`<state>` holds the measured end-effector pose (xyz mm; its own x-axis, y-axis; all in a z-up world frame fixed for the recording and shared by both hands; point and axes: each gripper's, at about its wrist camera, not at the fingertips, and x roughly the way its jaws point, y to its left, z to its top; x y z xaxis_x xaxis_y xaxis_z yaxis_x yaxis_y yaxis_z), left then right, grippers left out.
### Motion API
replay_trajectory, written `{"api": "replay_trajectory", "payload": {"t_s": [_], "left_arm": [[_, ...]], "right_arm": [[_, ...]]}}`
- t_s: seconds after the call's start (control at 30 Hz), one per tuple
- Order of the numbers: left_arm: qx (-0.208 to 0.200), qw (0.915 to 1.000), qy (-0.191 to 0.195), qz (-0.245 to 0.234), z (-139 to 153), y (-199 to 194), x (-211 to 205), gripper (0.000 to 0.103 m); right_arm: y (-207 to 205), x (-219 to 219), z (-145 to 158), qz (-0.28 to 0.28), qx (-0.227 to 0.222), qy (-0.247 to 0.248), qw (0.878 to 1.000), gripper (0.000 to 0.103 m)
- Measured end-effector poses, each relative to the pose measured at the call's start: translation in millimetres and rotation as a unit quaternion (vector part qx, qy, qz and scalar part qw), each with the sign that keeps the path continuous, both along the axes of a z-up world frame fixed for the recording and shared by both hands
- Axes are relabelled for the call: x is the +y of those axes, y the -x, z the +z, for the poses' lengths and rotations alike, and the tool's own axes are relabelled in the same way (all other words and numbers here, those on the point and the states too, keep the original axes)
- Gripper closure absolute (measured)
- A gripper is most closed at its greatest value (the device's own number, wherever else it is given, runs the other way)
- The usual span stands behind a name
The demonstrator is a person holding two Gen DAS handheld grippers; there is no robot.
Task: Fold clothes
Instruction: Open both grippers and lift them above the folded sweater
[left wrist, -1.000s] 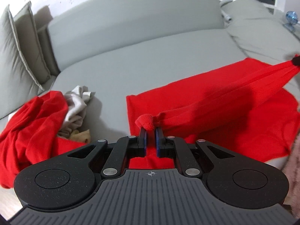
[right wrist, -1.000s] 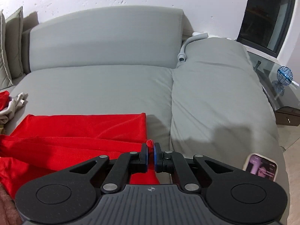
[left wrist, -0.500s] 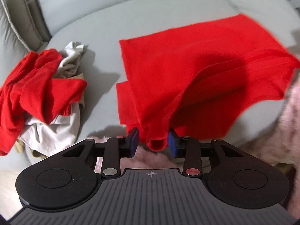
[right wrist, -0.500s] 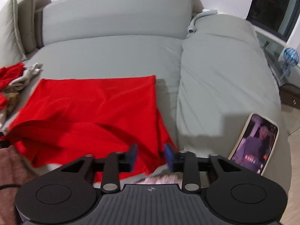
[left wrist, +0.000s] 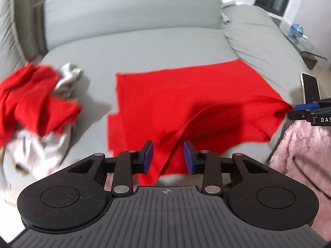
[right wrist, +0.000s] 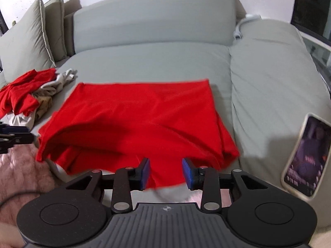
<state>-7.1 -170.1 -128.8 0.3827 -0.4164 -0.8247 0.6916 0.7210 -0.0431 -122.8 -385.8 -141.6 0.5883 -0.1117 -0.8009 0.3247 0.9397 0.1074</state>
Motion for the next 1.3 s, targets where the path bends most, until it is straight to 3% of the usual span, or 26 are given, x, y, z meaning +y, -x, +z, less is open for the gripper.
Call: {"api": "replay_trajectory", "payload": {"t_s": [0.13,0.23,0.37,0.5,0.6,0.67,0.77,0.87,0.93,1.0,1.1,1.3], "left_arm": [[0.026,0.9996,0.006,0.008,-14,-36,-39,0.066],[0.056,0.9980,-0.006,0.031,-33,-61,-64,0.072],[0.068,0.9972,-0.013,0.029,-47,-71,-79,0.072],[0.086,0.9951,-0.031,-0.038,-58,-54,-79,0.078],[0.100,0.9845,-0.081,-0.119,-60,-26,-70,0.078],[0.092,0.9802,-0.104,-0.141,-60,-9,-63,0.075],[0.068,0.9782,-0.118,-0.156,-56,18,-49,0.068],[0.052,0.9840,-0.103,-0.136,-54,27,-39,0.059],[0.027,0.9916,-0.089,-0.090,-51,30,-31,0.053],[0.025,0.9961,-0.063,-0.057,-48,29,-20,0.052],[0.025,0.9990,-0.034,-0.014,-49,29,-3,0.051],[0.018,0.9990,-0.022,0.035,-50,28,14,0.051]], "right_arm": [[-43,-19,5,-0.044,0.000,-0.012,0.999,0.070],[-86,-38,-8,-0.081,0.034,-0.043,0.995,0.070],[-109,-40,-27,-0.085,0.076,-0.033,0.993,0.071],[-99,-30,-48,-0.048,0.133,-0.065,0.988,0.070],[-73,-13,-55,-0.011,0.178,-0.081,0.981,0.070],[-50,2,-54,0.018,0.197,-0.085,0.977,0.070],[-29,11,-47,0.027,0.173,-0.070,0.982,0.068],[-21,11,-41,0.024,0.125,-0.052,0.990,0.064],[-15,11,-37,0.016,0.076,-0.037,0.996,0.063],[-13,11,-36,0.007,0.056,-0.040,0.998,0.064],[-9,11,-39,-0.006,0.038,-0.053,0.998,0.064],[-4,10,-38,-0.026,0.031,-0.040,0.998,0.064]]}}
